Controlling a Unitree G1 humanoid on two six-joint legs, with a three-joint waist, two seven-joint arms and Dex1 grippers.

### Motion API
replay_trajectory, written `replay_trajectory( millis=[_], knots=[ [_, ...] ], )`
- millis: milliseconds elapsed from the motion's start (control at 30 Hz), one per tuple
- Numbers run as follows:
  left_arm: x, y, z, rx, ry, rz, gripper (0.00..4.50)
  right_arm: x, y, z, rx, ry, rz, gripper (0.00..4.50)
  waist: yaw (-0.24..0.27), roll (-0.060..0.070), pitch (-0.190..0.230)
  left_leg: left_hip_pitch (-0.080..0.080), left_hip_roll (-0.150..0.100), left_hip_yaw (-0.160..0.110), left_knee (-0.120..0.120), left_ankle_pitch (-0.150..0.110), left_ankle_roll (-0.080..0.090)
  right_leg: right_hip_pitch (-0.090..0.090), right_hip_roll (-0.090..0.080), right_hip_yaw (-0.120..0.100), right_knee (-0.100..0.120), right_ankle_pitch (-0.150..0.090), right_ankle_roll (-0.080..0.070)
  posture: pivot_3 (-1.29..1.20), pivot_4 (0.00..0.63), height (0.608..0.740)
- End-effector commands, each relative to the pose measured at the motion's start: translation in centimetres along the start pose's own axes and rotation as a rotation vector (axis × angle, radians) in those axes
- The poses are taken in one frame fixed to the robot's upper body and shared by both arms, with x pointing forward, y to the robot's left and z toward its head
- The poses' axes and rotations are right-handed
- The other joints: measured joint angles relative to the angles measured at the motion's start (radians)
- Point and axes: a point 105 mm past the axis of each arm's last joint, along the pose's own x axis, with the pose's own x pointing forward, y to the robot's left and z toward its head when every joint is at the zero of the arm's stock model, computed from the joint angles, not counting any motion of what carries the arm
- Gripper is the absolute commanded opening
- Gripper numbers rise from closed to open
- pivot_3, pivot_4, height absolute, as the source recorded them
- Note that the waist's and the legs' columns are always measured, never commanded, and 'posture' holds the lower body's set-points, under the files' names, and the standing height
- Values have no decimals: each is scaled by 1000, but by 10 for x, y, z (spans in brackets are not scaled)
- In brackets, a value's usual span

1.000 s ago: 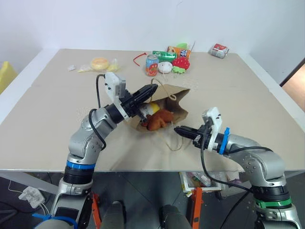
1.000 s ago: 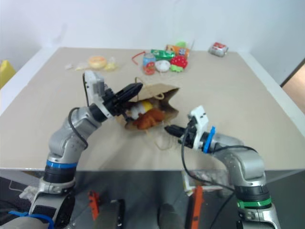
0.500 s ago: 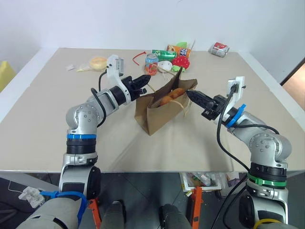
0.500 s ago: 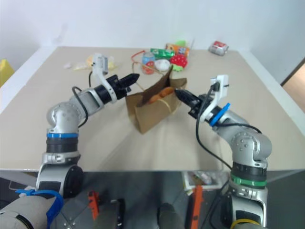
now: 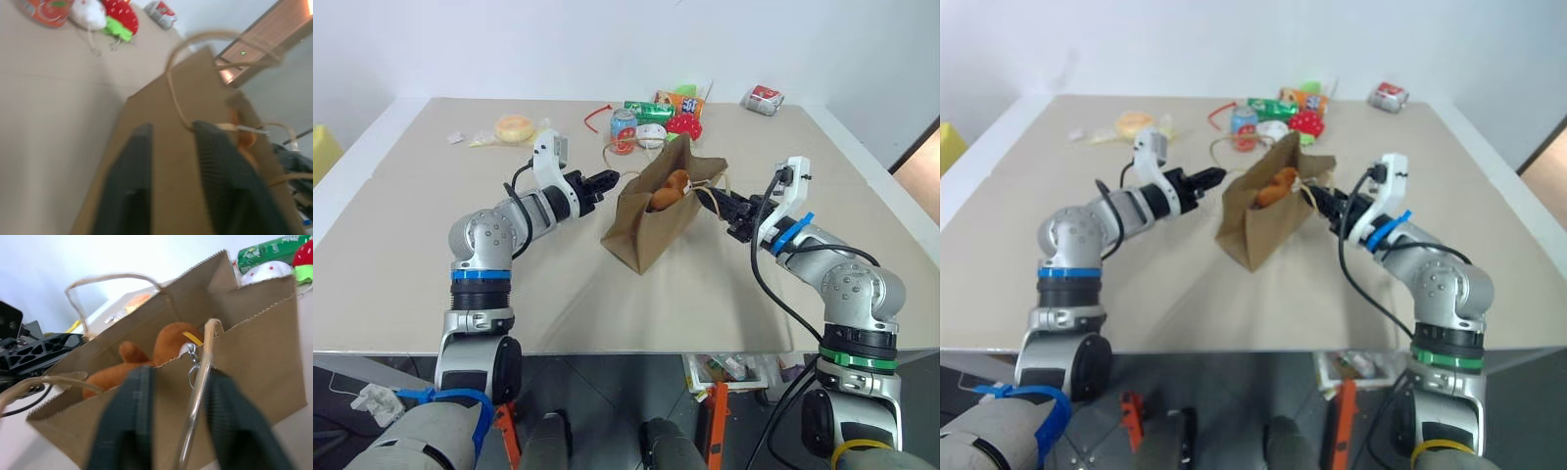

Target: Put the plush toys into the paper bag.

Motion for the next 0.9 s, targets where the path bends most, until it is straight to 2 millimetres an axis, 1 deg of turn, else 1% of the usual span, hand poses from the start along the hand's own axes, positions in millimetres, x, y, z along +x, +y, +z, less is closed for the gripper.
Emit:
replay_trajectory(
  millis=[33, 100, 200, 367, 400, 467, 567, 600, 667, 700, 733, 767, 800, 867, 900],
  knots=[
    [-12, -3, 36, -11, -189, -46, 3604, -10, 12, 40, -31, -128, 62, 3294, 0, 0, 0, 0, 0, 0, 0, 0, 0, 0, 0, 0, 0, 0, 0, 0, 150, 740],
    [-18, -11, 46, -61, -247, -121, 4252, -15, 18, 45, -29, -157, 98, 3294, 0, 0, 0, 0, 0, 0, 0, 0, 0, 0, 0, 0, 0, 0, 0, 0, 150, 740],
    [-30, -21, 50, -68, -279, -234, 4252, -22, 24, 52, -22, -195, 139, 3294, 0, 0, 0, -1, 0, 0, 0, 0, 0, 0, 0, 0, 0, 0, 0, 0, 150, 740],
    [-43, -32, 38, 55, -243, -339, 4252, -24, 24, 49, -26, -187, 125, 3294, 0, 0, 0, -1, 0, 0, 0, 0, 0, 0, 0, 0, 0, 0, 0, 0, 150, 740],
    [-45, -34, 34, 94, -238, -350, 4252, -24, 26, 52, -33, -203, 128, 3294, -1, 0, 0, -1, 0, 0, 0, 0, 0, 0, 0, 0, 0, 0, 0, 0, 150, 740],
    [-49, -35, 28, 162, -233, -365, 4252, -25, 29, 62, -40, -273, 122, 3294, 0, 0, 0, 0, 0, 0, 0, 0, 0, 0, 0, 0, 0, 0, 0, 0, 150, 740],
    [-55, -31, 16, 352, -244, -361, 4252, -32, 32, 88, -6, -423, 131, 3294, 0, 1, 0, 0, 0, 0, 1, 0, 0, 0, 0, 0, 0, 0, 0, 0, 150, 740],
    [-57, -31, 12, 418, -251, -367, 4252, -37, 34, 96, 9, -472, 143, 3294, -1, 1, 0, 0, 0, 0, 1, 0, 0, 0, 0, 0, 0, 0, -1, 0, 150, 740],
    [-64, -33, 10, 502, -292, -401, 4252, -51, 40, 119, 57, -599, 199, 3294, 0, 1, 0, 0, 0, 0, 1, 0, 0, 0, 0, 0, 0, 0, -2, 0, 150, 740],
    [-67, -33, 10, 540, -312, -411, 4252, -59, 43, 126, 79, -637, 233, 3294, 0, 2, 1, 0, 0, 0, 1, 0, 0, 0, 0, 0, 0, -1, -3, 0, 150, 740],
    [-69, -31, 8, 594, -324, -416, 4252, -66, 46, 129, 85, -648, 266, 3294, 1, 2, 1, 0, 0, 1, 1, 0, 0, 0, 0, 0, 0, -1, -5, 0, 150, 740],
    [-69, -30, 6, 637, -327, -417, 4252, -69, 49, 128, 81, -642, 288, 3294, 2, 2, 1, 0, 0, 1, 1, 0, 0, 1, 0, 0, 0, -1, -5, 0, 150, 740],
    [-70, -28, 4, 675, -319, -424, 4252, -71, 53, 124, 65, -606, 310, 3294, 2, 2, 1, -1, 0, 1, 1, 0, 0, 0, -1, 0, 0, -1, -5, 0, 150, 740],
    [-74, -24, -6, 768, -278, -450, 4252, -72, 60, 102, -18, -469, 329, 3294, 2, 2, 1, -1, 0, 1, 1, 0, 0, 1, -1, 0, 0, -1, -6, 0, 150, 740],
    [-78, -21, -10, 829, -257, -454, 4252, -74, 64, 84, -83, -368, 332, 3294, 3, 2, 1, -1, 0, 1, 0, 0, 0, 1, -1, 0, 0, -2, -7, 0, 150, 740]
  ],
)
